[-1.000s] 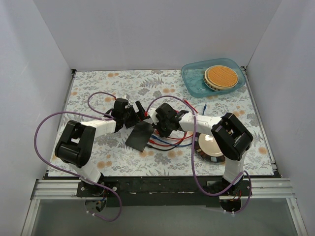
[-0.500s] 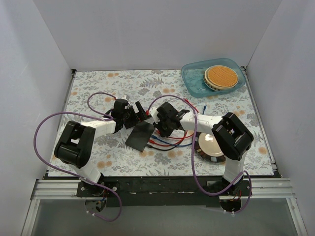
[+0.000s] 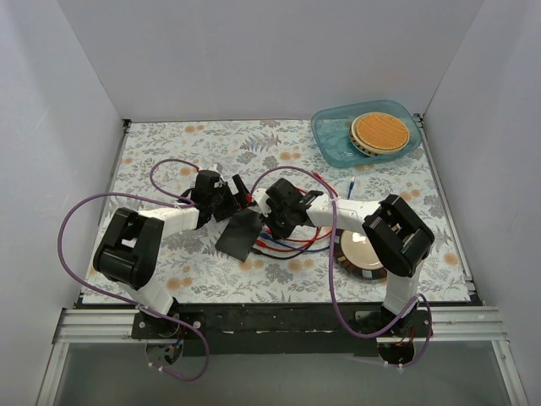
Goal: Insert the plug into the switch port
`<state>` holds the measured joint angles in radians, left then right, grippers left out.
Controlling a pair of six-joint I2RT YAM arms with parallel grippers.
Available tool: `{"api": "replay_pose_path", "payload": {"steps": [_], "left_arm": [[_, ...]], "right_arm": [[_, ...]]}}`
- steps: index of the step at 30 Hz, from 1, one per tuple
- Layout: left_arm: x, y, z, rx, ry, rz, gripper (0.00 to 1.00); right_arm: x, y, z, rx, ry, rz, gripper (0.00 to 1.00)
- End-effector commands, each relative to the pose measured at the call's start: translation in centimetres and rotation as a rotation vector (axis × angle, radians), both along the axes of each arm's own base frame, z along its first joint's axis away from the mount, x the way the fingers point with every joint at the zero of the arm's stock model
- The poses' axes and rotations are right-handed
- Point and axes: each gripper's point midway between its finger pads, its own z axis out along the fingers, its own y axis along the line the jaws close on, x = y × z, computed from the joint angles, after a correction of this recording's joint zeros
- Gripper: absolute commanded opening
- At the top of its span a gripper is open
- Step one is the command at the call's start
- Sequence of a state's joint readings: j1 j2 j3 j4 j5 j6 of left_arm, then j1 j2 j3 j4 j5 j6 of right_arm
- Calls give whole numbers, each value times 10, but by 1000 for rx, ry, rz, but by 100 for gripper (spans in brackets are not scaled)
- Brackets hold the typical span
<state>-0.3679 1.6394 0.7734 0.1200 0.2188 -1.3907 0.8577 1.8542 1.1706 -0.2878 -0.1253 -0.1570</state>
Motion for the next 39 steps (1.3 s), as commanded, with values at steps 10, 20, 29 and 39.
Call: {"api": "replay_pose_path", "payload": {"steps": [10, 20, 29, 39], "left_arm": [[-12, -3, 0, -19, 8, -39, 98], [-14, -6, 2, -34, 8, -54, 97], [-15, -8, 7, -46, 1, -64, 97], [-14, -9, 14, -51, -9, -66, 97]], "right_arm": [[16, 17, 14, 19, -34, -26, 1], [15, 20, 8, 9, -7, -19, 1], [19, 23, 10, -7, -14, -7, 1], [17, 23, 0, -66, 20, 22, 1]]}}
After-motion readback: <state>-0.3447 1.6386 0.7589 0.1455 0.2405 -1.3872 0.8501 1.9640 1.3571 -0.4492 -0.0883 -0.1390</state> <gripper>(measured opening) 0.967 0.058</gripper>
